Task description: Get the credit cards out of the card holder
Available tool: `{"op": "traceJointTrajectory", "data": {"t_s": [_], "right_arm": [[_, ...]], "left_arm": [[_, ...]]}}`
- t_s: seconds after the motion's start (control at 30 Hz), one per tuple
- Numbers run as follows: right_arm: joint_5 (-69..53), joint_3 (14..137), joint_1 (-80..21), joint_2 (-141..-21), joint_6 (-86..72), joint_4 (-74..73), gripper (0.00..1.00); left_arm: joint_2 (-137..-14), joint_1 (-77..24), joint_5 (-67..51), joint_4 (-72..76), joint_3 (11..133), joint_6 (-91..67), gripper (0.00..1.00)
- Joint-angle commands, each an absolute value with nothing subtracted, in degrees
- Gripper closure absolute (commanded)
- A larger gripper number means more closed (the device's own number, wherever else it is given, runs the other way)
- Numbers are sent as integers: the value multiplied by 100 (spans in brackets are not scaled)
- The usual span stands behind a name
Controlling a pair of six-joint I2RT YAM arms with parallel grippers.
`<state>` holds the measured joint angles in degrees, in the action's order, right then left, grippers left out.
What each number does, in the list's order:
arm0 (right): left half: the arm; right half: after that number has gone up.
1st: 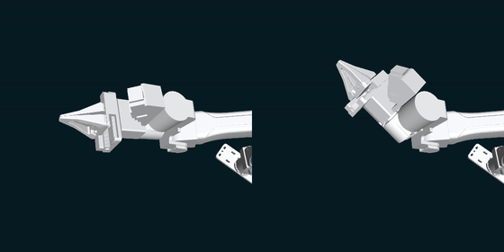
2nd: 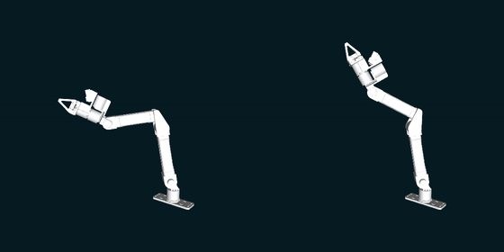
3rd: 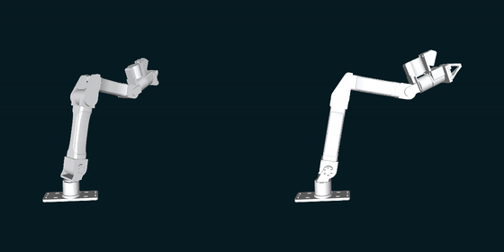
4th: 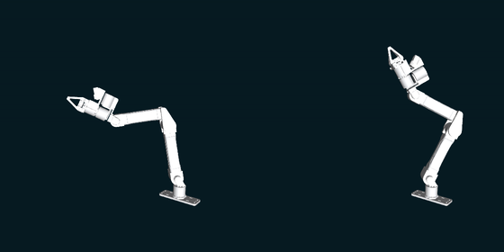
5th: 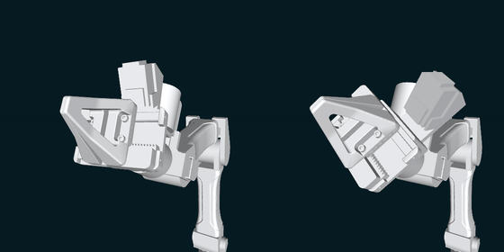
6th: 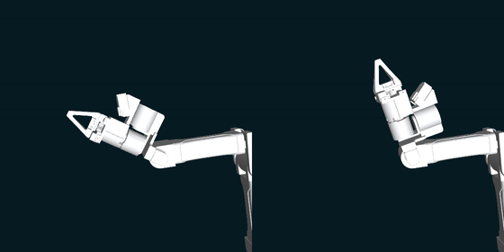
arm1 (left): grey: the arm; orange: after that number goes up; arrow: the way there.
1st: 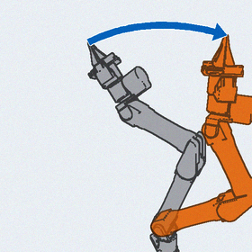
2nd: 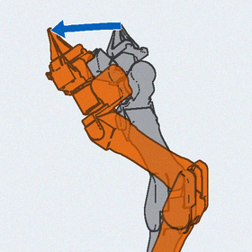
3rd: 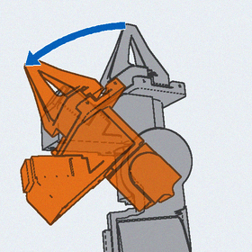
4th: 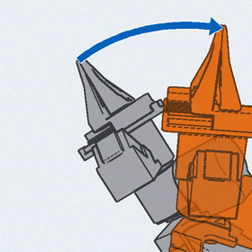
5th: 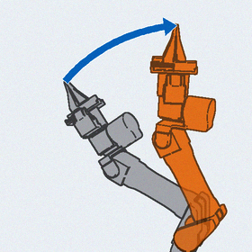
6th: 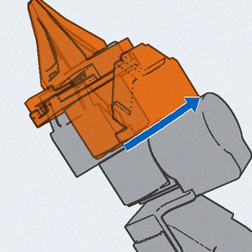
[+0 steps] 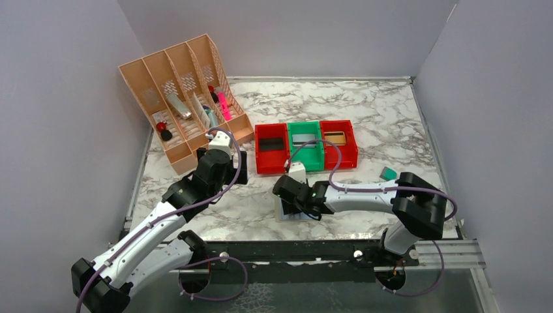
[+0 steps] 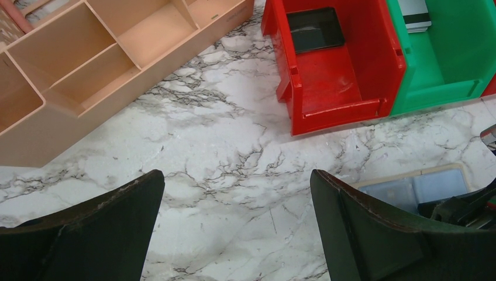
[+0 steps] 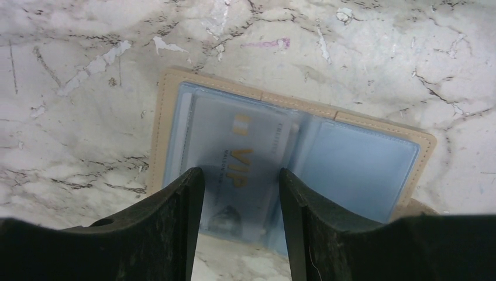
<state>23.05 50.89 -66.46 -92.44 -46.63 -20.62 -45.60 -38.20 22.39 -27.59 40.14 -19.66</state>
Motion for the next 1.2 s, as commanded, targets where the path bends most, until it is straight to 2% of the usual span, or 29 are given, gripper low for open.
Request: {"op": "traceJointTrajectory", "data": {"t_s": [0.0,0.1,0.27,0.5,0.73,0.97,1.17], "right_arm": [[2438,5207,-6737,-9390,-4705,-2089,46],[2426,5206,-6740,-9570,-4826,-2138,47],[2564,5143,-6739,-9660,-5045,-2245,57],[2699,5125,-6736,-9533,-4939,-2198,77],[2226,5026,-6741,-9453,-4725,-1682,94],[2345,5093,-6702,-9320,-4856,-1837,98],[1274,4779,-6328,-8769,-4619,-1025,99]], "left_arm": [[-4537,-3788,2381,-2766,4008,-1978,1],[-4548,-3788,2377,-2768,4008,-1978,1],[-4552,-3788,2363,-2764,3999,-1978,1],[-4597,-3788,2349,-2768,4003,-1964,1],[-4616,-3780,2356,-2768,3999,-1969,1],[-4679,-3787,2259,-2768,3990,-1982,1],[-4812,-3788,2031,-2752,4050,-2226,1]]}}
